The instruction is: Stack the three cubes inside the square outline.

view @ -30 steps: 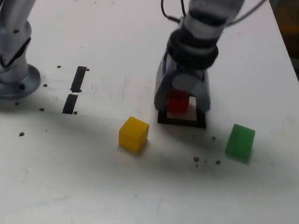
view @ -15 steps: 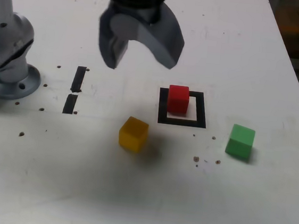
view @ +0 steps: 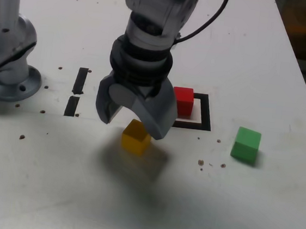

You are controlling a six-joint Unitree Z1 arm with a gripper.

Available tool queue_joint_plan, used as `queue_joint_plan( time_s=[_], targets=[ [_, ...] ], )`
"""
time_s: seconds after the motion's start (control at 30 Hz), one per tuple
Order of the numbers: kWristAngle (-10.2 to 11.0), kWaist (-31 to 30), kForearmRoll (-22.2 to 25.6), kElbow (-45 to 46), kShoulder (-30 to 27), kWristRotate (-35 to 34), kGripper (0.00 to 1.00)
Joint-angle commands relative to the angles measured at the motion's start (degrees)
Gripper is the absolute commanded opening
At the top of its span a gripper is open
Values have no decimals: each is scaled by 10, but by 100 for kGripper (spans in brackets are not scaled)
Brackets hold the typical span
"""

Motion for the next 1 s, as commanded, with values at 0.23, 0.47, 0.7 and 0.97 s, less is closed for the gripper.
queue_joint_plan(
  time_s=[0.23, 0.47, 0.7, 0.97],
  targets=[
    [-12, -9, -38, 20, 25, -4, 69],
    [-11, -9, -56, 22, 35, -4, 44],
    [-13, -9, -63, 27, 32, -7, 32],
    [7, 6, 86, -48, -31, -63, 25]
  ],
)
